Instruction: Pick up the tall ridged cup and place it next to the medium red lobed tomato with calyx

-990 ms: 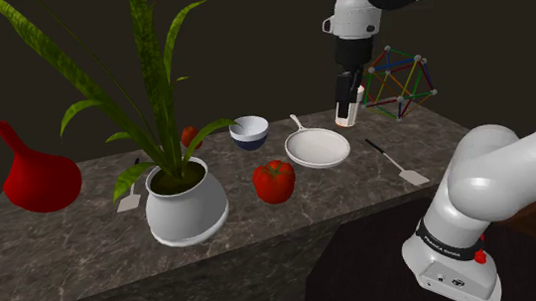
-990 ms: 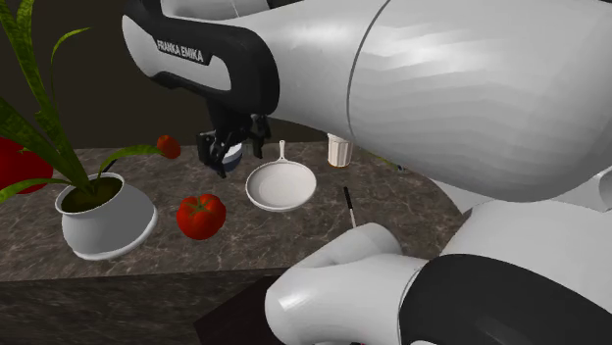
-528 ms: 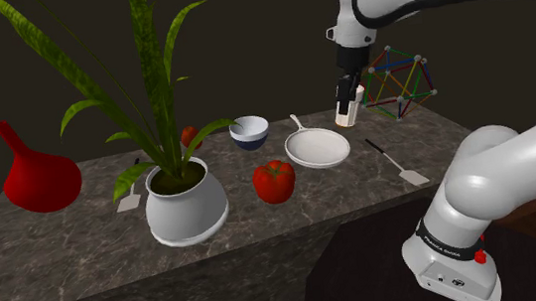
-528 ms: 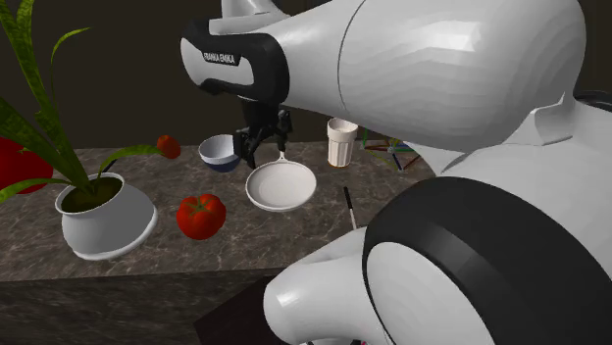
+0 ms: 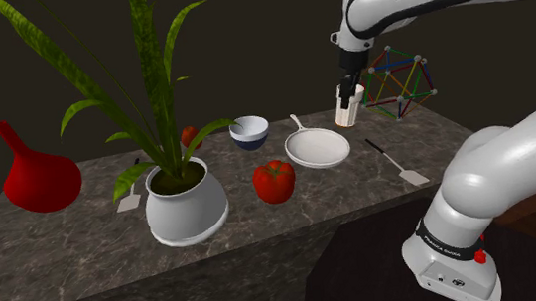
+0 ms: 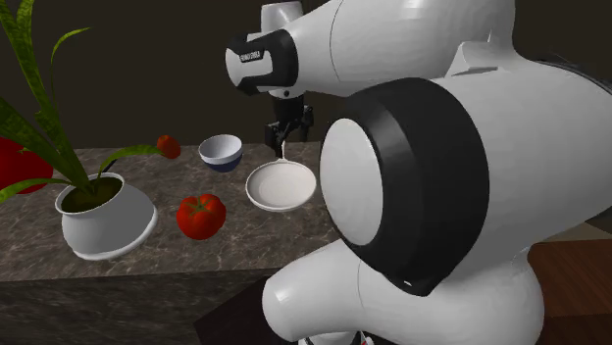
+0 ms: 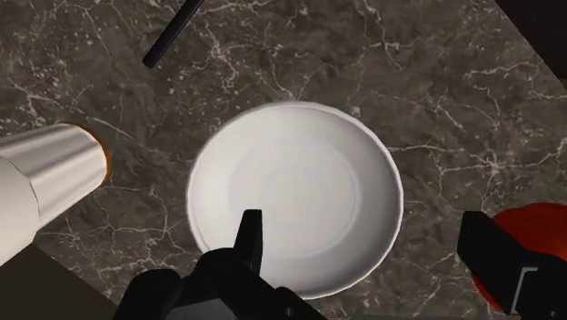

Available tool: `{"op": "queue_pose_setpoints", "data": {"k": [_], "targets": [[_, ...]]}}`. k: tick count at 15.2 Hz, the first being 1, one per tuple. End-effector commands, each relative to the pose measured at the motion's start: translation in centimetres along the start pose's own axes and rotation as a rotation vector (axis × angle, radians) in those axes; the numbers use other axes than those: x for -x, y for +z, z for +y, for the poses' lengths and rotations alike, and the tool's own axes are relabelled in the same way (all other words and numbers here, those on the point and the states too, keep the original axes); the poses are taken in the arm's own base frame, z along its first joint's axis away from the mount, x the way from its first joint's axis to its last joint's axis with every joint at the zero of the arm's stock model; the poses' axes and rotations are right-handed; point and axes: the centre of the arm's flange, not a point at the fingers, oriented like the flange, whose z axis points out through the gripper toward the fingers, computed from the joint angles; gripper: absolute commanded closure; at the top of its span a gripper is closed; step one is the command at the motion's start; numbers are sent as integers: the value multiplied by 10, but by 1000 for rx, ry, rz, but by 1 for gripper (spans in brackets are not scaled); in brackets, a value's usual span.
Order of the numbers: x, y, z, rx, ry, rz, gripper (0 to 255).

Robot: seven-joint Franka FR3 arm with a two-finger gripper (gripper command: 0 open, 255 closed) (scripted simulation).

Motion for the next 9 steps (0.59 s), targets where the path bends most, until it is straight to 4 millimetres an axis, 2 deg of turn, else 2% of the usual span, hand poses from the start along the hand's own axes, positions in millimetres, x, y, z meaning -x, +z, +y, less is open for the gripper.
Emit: {"op": "queue_pose_setpoints", "data": {"k": [1, 9], "targets": [[-1, 11, 24, 10, -1, 6, 0], [-16, 42, 118, 44, -4, 29, 0]]}}
